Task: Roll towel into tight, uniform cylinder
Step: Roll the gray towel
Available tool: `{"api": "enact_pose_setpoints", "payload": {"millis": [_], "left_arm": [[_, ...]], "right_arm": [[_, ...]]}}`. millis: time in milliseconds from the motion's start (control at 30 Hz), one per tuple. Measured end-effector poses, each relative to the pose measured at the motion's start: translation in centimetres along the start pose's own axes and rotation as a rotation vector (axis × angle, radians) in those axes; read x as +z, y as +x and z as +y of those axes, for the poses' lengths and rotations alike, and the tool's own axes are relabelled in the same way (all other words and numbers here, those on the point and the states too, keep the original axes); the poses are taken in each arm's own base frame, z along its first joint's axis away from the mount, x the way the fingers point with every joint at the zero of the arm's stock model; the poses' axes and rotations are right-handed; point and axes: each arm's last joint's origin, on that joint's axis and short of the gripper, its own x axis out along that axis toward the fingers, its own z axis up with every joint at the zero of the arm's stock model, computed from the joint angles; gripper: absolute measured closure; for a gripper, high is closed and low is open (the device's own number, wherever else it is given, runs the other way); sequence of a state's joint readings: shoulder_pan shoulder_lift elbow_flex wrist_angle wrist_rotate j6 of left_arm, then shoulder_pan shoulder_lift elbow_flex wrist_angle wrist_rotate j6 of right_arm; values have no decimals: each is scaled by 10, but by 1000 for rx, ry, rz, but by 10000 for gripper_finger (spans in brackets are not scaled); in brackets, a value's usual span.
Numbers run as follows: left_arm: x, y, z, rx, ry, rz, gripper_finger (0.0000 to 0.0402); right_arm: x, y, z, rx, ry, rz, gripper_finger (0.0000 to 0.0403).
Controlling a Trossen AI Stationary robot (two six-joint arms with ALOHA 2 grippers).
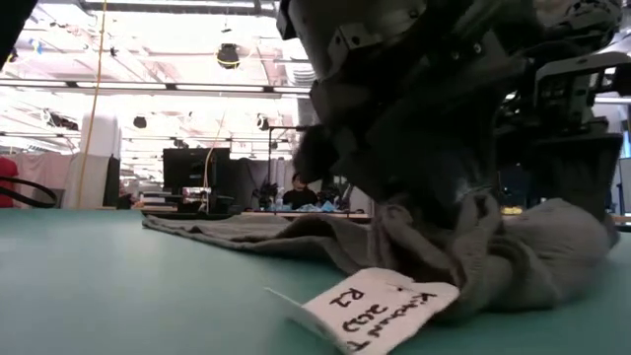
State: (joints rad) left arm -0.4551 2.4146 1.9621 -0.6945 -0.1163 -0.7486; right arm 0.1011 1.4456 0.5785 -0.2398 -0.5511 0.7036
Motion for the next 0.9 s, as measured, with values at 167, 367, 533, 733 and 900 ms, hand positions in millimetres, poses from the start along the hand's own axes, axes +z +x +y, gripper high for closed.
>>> {"api": "enact_pose_setpoints", "payload": {"millis": [167,367,533,733,900], "left_arm": [[4,-18,-5,-58,129,-13,397],[-3,-33,-17,-100,208,-42,399],[-19,-17,-15,-223,174,-67,400],[-32,-29,14,-357,89,-176,401],[-51,-35,56,-424,8,-261,401]], "right_arm": [[-4,3,5,5,4,15,360],[-7,6,9,7,1,22,334],[-14,-2,14,14,-20,35,309],[-30,-24,32,45,-109,-23,298],[-57,-34,68,-17,-432,-317,300]]}}
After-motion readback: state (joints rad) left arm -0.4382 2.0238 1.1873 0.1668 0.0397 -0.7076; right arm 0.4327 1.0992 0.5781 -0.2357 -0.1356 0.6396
